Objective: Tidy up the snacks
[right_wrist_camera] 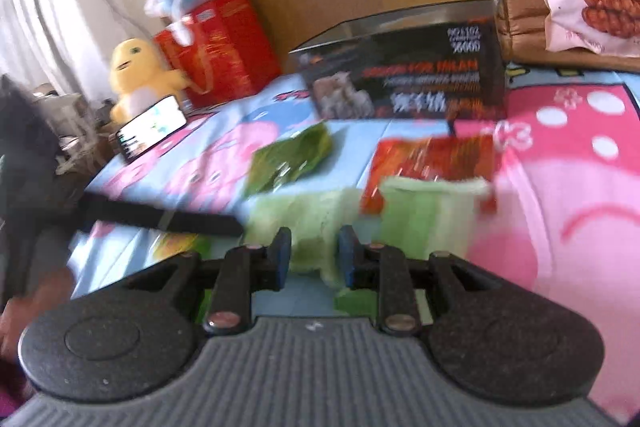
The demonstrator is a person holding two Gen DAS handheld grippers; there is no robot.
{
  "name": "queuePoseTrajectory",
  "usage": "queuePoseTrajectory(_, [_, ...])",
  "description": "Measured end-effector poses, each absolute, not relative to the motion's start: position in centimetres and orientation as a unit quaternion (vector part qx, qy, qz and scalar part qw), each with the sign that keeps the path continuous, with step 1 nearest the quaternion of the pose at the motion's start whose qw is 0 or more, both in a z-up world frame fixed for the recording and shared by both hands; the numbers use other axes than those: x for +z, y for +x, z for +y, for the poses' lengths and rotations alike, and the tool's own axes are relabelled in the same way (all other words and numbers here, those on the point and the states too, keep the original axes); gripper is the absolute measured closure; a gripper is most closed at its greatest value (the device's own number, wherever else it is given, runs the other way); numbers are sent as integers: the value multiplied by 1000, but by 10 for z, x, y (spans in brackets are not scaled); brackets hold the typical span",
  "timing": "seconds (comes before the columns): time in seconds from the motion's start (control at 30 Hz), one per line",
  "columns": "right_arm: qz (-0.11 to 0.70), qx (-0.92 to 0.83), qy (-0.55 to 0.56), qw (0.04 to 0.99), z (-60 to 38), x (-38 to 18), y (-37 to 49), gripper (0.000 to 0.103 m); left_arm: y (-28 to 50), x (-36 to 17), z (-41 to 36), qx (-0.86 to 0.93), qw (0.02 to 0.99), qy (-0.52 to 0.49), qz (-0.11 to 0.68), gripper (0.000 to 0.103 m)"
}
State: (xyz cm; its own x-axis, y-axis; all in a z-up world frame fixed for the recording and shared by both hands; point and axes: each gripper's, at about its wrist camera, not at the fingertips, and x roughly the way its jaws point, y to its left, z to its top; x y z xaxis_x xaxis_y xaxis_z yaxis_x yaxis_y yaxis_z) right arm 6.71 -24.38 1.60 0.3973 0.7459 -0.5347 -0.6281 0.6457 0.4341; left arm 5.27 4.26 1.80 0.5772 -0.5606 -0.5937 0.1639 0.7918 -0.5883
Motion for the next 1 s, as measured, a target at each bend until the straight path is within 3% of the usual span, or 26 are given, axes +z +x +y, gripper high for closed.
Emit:
queuePoseTrajectory(0.03, [353, 423, 82, 831, -248, 16, 58, 70, 53, 19, 43, -213, 855, -242, 407, 59])
queuePoseTrajectory(0.1, [337, 429, 68, 835, -253, 18, 43, 55, 54, 22, 40, -211, 858, -230, 407, 55])
queuePoseTrajectory(0.17, [322, 419, 35, 848, -250, 20, 35, 53, 56, 24, 35, -207, 864, -212, 407, 52])
queuePoseTrajectory(0.4, [300, 409, -35, 861, -229, 18, 37, 53, 58, 20, 15, -202, 874, -148, 416, 53])
queuePoseTrajectory(0.53, [302, 384, -85, 868, -209, 9, 38, 54, 59, 16, 15, -201, 876, -141, 414, 68])
queuePoseTrajectory(0.6, [295, 374, -90, 875, -206, 9, 37, 64, 59, 18, 21, -206, 875, -153, 412, 68])
queuePoseTrajectory(0.67, [296, 365, -84, 879, -207, 12, 37, 68, 58, 24, 24, -214, 875, -160, 403, 68])
queuePoseTrajectory(1.0, [212, 338, -49, 916, -219, 55, 56, 69, 93, 83, 15, -235, 906, -146, 320, 68])
